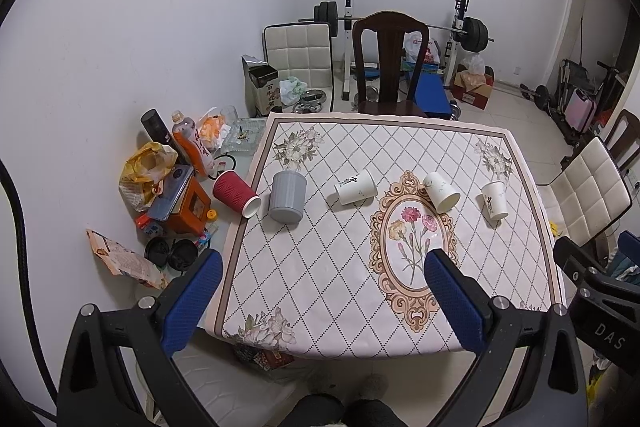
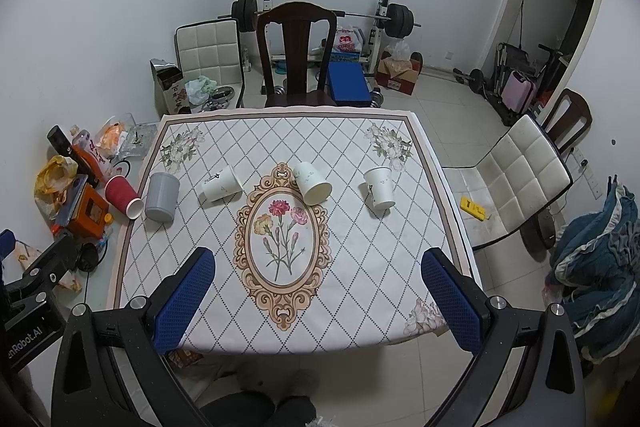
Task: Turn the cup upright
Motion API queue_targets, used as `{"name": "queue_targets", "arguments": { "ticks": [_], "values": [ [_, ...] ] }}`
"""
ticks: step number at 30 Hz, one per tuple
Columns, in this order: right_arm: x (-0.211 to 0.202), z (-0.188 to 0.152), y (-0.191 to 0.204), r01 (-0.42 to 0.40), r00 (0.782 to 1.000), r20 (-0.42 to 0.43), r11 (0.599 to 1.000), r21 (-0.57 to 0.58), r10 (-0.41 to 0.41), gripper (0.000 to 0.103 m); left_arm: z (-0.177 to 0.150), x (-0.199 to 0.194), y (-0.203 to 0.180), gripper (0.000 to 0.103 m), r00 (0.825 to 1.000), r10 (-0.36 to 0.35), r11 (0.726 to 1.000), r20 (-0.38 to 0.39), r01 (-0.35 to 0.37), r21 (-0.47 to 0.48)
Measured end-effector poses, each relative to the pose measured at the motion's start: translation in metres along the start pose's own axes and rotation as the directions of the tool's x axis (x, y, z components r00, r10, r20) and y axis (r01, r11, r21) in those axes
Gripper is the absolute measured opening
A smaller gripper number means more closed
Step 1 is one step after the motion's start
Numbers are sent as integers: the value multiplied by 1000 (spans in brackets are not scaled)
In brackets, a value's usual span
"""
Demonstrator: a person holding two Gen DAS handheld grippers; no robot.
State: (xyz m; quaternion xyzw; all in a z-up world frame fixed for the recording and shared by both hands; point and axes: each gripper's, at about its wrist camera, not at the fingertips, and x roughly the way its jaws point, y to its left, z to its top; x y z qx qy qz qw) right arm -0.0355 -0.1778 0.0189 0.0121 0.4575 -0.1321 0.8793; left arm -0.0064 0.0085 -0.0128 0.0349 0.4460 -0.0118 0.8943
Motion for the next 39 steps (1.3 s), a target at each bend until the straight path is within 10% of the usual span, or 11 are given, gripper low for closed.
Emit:
{"name": "queue_targets", "arguments": {
  "ticks": [24, 39],
  "values": [
    [12, 1, 10, -28, 999, -27, 1000, 1, 28, 103, 7, 11, 1, 103, 998, 53, 999, -31, -53, -11],
    [188, -37, 20, -14, 944, -329, 999, -37, 1, 103, -26, 173, 19, 103, 950, 166, 986, -265, -162, 38]
  ]
}}
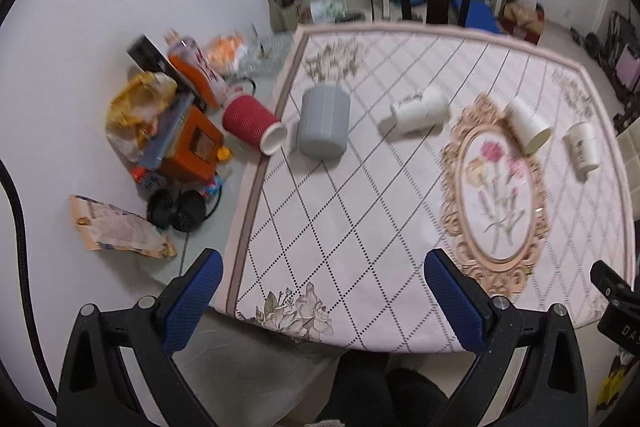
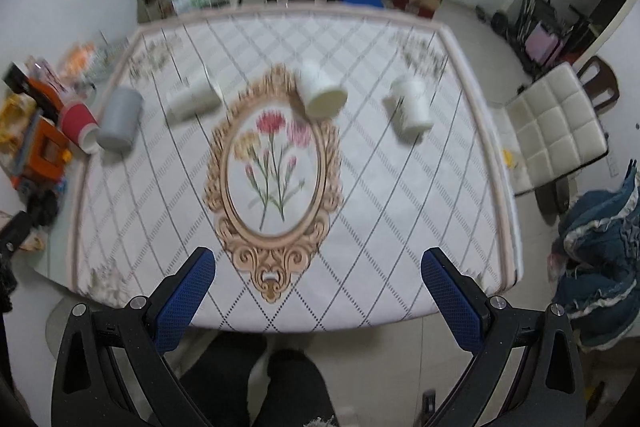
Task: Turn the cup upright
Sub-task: 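Move the left tool to the grey ribbed mug and close on it, then lift the grey mug off the table with the left tool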
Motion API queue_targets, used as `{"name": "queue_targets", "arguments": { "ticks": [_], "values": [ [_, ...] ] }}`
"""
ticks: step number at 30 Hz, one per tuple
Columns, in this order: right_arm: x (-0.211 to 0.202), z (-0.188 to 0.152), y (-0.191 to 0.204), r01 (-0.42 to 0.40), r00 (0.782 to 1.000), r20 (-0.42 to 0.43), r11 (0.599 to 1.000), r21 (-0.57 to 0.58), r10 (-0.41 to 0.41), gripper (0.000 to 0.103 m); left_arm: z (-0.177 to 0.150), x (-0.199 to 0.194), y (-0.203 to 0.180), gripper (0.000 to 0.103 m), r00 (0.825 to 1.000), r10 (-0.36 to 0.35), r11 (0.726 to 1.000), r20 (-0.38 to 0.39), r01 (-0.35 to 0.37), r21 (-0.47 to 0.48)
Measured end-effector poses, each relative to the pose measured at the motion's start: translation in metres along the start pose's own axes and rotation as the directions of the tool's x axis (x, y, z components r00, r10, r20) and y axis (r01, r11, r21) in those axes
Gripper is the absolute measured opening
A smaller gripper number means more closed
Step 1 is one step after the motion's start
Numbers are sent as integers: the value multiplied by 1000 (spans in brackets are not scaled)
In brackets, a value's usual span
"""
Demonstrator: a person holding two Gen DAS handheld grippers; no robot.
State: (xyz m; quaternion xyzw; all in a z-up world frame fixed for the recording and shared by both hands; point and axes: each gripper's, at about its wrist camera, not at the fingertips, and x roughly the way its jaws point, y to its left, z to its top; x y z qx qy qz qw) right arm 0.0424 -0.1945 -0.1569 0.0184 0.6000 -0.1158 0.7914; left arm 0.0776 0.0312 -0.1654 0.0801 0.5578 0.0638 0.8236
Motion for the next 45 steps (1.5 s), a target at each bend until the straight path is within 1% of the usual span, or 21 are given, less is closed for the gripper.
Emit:
{"name": "queue_targets", "arguments": {
  "ticks": [4, 7, 12, 18, 21, 24, 29, 37, 40, 41, 43, 44, 45],
  "values": [
    [55, 6, 15, 22, 997, -74, 1000, 1, -22, 103, 17, 48, 2, 103, 998, -7, 1000, -65, 8, 15],
    [84, 17, 27, 32, 993, -114, 999, 13, -31, 103, 34, 78, 3, 103, 994, -13, 999, -105, 16, 32],
    [131, 44, 55, 52, 984, -168, 999, 3, -51, 103, 68, 127, 6, 103, 990, -18, 999, -141, 25, 46],
    [176, 72, 90, 49, 975, -214, 998, -27, -54, 103, 105, 164, 16, 103, 989, -4, 999, -149, 11, 46],
    [189, 84, 104, 50, 973, -223, 998, -28, -55, 103, 124, 181, 23, 103, 987, -7, 999, -159, 13, 40],
    [199, 96, 115, 48, 971, -232, 999, -21, -51, 103, 138, 197, 28, 103, 983, -34, 999, -181, 39, 28],
    [215, 115, 133, 55, 969, -240, 998, -14, -57, 103, 154, 221, 30, 103, 977, -59, 997, -207, 66, 27],
    [232, 141, 144, 74, 966, -248, 997, 9, -70, 103, 163, 262, 27, 102, 948, -141, 988, -287, 152, 16],
    [236, 144, 143, 82, 965, -250, 997, 16, -75, 103, 164, 272, 24, 99, 935, -183, 981, -304, 195, 9],
    [238, 145, 143, 83, 965, -252, 996, 19, -76, 103, 165, 274, 23, 96, 932, -193, 979, -307, 205, 8],
    [239, 147, 143, 90, 963, -255, 996, 23, -81, 103, 167, 277, 19, 83, 924, -230, 970, -305, 243, 5],
    [241, 148, 143, 91, 963, -256, 996, 24, -82, 103, 169, 278, 17, 80, 925, -230, 970, -303, 244, 7],
    [242, 148, 142, 93, 963, -257, 995, 26, -83, 103, 170, 278, 15, 80, 927, -229, 970, -298, 243, 10]
  ]
}}
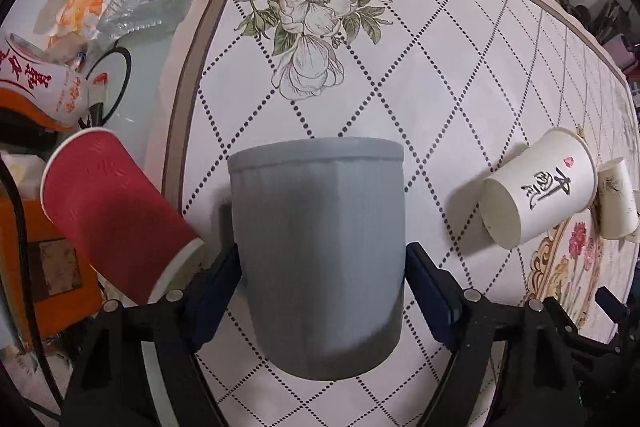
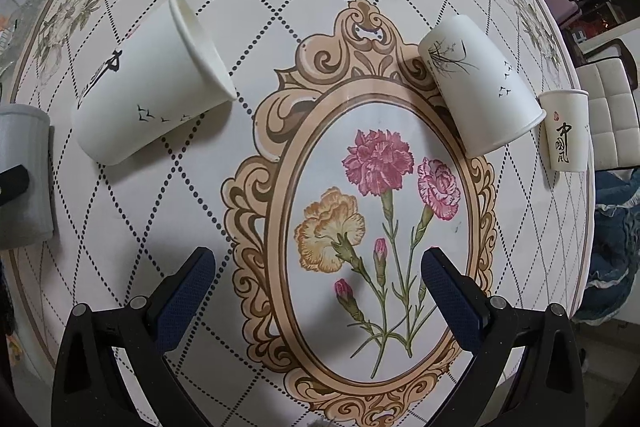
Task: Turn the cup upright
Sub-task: 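Lift the grey mug off the table with the left tool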
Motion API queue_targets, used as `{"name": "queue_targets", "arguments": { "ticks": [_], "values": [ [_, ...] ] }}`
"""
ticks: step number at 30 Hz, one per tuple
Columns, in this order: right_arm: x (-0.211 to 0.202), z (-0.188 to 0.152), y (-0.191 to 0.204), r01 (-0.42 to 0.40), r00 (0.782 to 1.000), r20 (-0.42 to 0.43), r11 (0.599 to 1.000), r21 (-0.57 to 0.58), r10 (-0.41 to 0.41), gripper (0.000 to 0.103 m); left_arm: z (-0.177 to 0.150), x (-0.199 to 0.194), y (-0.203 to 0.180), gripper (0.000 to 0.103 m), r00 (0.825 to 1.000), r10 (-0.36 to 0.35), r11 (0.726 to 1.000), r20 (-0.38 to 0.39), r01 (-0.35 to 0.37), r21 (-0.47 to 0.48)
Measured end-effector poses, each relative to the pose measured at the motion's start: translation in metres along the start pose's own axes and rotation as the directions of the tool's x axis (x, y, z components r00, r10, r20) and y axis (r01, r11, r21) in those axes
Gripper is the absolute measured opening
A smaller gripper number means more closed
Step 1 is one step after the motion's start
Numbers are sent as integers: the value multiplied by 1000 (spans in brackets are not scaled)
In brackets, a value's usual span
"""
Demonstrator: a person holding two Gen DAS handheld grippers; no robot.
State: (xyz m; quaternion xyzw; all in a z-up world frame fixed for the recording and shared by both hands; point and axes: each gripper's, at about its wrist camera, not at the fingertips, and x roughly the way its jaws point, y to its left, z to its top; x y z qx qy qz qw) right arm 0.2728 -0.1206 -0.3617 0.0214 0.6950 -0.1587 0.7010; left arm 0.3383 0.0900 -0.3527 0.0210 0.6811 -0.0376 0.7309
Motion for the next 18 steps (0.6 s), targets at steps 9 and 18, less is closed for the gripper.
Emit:
{"name": "queue_targets", "arguments": {
  "ticks": [9, 18],
  "values": [
    [-5, 3, -5, 16, 1000, 14, 1000, 16, -16, 103, 3, -4, -11, 80, 999, 19, 999, 29, -20, 38],
    [-27, -13, -15, 10, 999, 44, 999, 35, -12, 103, -19, -43, -9, 80, 997, 10, 999, 80, -14, 41]
  ]
}}
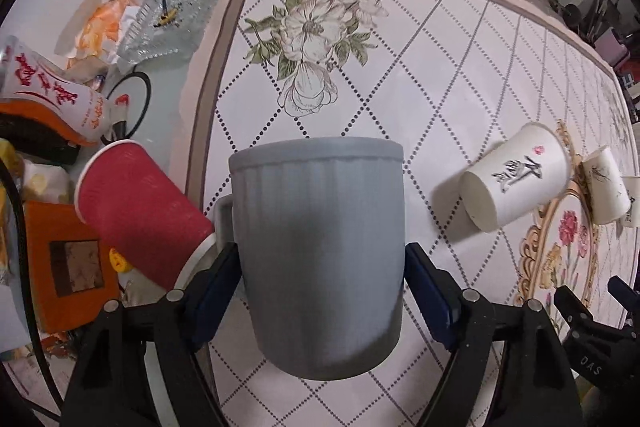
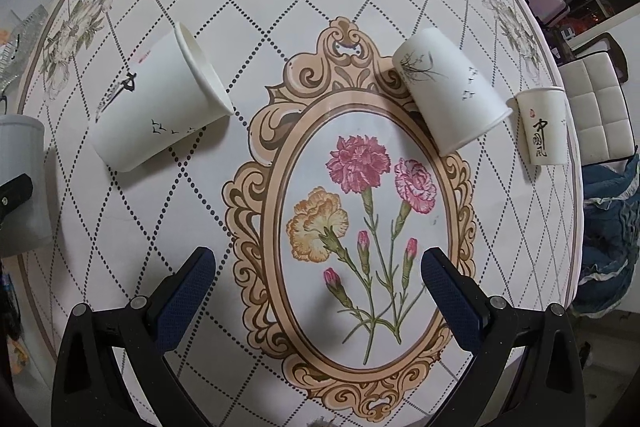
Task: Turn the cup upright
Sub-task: 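Lift the grey mug off the table with the left tool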
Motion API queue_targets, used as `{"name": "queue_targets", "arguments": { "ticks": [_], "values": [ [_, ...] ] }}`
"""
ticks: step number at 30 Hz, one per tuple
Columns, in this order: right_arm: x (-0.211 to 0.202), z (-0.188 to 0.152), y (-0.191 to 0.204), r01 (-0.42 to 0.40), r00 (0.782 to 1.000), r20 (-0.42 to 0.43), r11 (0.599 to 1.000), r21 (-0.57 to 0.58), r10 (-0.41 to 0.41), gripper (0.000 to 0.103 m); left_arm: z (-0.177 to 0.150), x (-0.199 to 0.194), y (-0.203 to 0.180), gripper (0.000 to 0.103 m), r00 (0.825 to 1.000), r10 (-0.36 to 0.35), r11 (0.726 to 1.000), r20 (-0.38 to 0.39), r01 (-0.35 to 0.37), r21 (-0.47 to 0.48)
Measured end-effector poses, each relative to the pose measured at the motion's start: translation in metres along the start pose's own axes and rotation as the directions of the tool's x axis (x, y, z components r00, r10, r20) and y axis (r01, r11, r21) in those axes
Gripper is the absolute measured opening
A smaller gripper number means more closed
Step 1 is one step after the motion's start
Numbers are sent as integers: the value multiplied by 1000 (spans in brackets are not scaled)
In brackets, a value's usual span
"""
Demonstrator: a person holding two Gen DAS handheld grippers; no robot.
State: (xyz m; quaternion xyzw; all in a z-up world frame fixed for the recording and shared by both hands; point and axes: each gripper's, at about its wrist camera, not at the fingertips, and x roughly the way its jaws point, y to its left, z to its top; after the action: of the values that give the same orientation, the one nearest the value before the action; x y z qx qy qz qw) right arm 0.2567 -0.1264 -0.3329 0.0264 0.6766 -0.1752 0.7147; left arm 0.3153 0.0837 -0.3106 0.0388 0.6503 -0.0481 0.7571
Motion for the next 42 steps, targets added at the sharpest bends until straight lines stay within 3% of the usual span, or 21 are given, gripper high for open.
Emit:
{"name": "queue_targets", "arguments": {
  "ticks": [9, 17, 31, 42],
  "values": [
    [-30, -20, -25, -35, 998, 45, 999, 30, 34, 103, -29, -50, -20, 80, 999, 8, 1000, 49, -8, 11],
    [-31, -42, -74, -119, 990, 79, 991, 64, 114, 103, -76, -67, -81, 80, 1000, -23, 1000, 15, 23, 7],
    [31, -94, -207, -34, 999, 1, 984, 174, 34, 103, -124, -15, -209, 80, 995, -52, 993, -80, 60, 97],
    [70, -110, -261, -5, 999, -46, 972, 235, 17, 103, -127, 21, -239, 80, 994, 7, 994, -108, 4, 108]
  ]
}}
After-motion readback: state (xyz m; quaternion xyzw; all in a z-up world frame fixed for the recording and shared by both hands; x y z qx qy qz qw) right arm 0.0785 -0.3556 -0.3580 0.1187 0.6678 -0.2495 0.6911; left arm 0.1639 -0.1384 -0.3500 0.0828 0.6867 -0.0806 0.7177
